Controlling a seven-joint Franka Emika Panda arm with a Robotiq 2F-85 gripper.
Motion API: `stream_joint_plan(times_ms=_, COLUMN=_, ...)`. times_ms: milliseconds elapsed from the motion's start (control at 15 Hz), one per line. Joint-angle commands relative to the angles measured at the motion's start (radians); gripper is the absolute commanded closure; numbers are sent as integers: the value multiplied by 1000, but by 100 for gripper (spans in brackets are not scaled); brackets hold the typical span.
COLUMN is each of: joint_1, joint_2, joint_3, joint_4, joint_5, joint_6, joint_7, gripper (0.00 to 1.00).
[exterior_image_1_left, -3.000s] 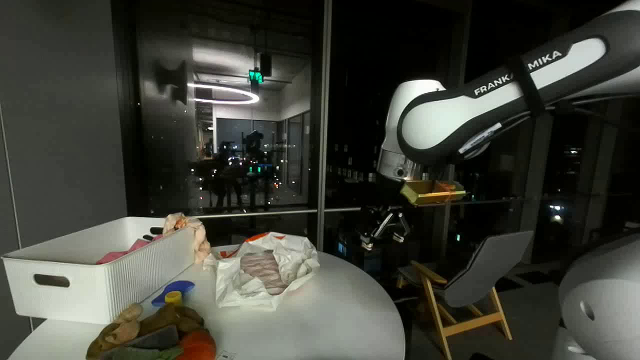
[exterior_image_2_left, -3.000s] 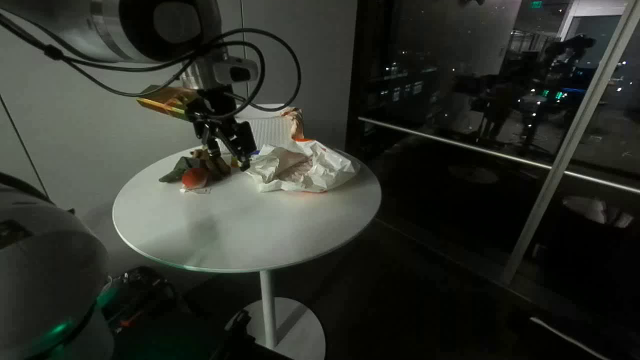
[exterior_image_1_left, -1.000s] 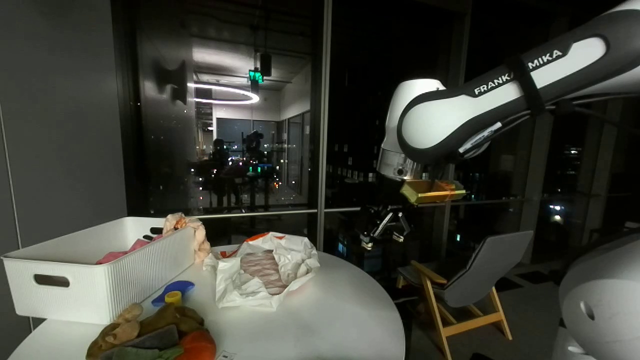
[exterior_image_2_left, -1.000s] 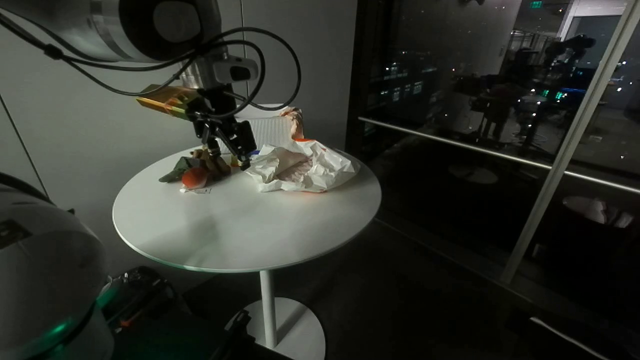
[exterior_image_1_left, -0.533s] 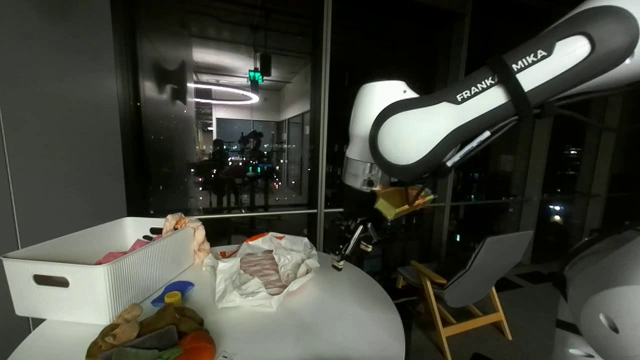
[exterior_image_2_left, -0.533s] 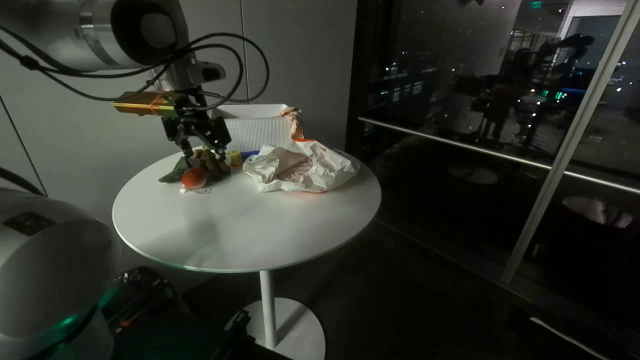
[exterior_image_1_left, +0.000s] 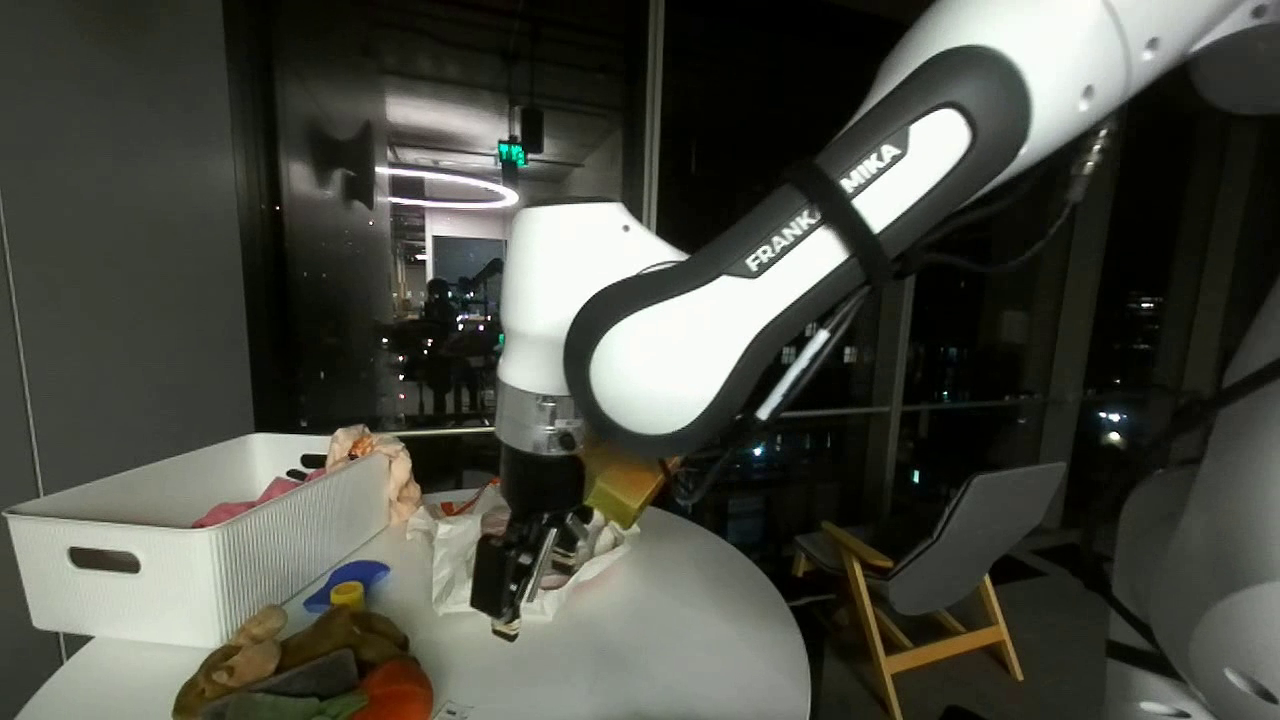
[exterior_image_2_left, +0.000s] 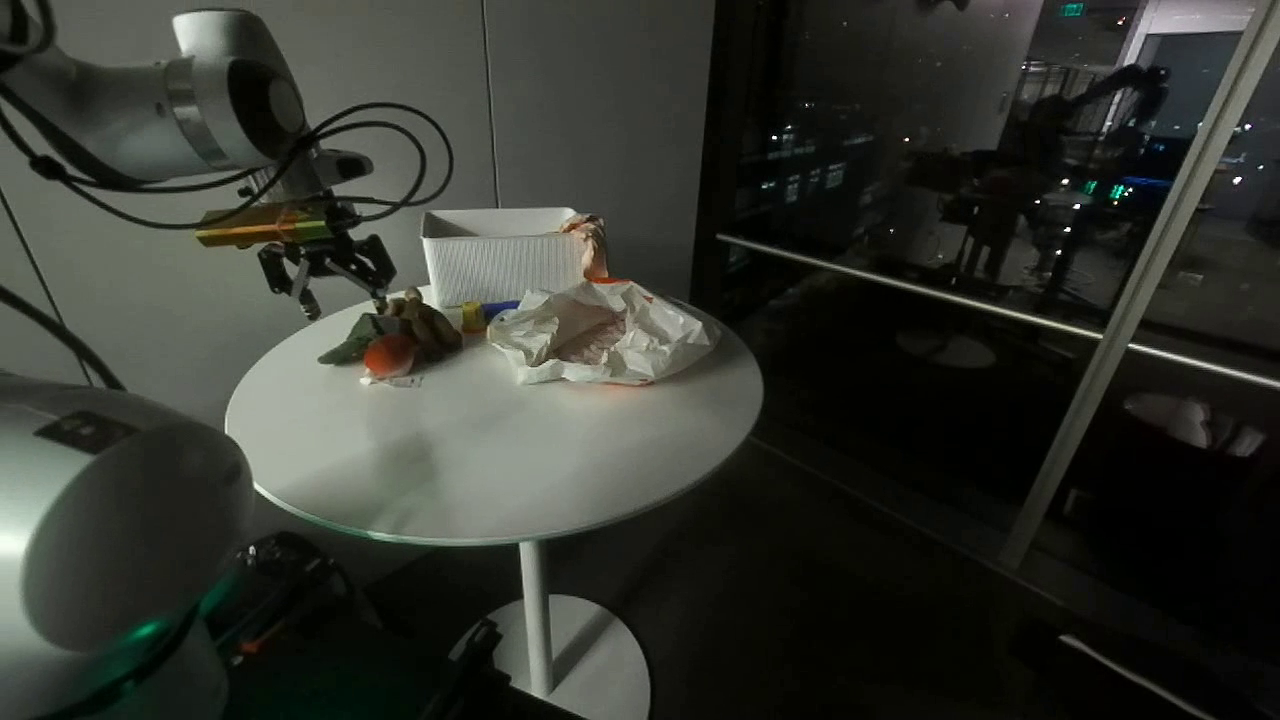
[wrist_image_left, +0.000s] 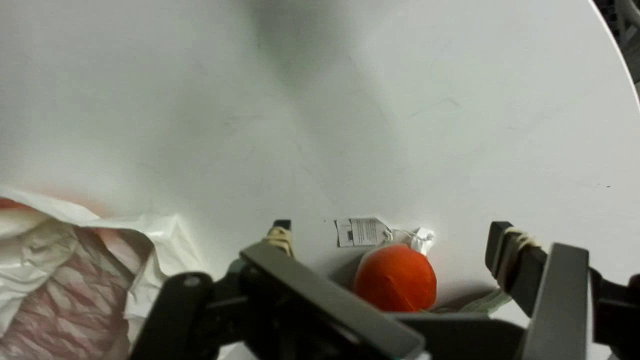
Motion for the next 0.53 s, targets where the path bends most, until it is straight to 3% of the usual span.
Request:
stream_joint_plan(times_ms=0, joint_1=-16, joint_2=258, joint_3=2, joint_4=190, joint_5=-184, joint_6=59, joint_7=27, gripper=0)
stream_joint_plan(times_ms=200, joint_1=32, joint_2=407, joint_3=-40, joint_4=300, joint_5=-271, joint_6=78, joint_7=12, gripper=0)
stream_joint_plan(times_ms=467, joint_1=92, joint_2=571, joint_3=-74, joint_4=407, joint_5=-248, joint_6=114, joint_7=-65, gripper=0)
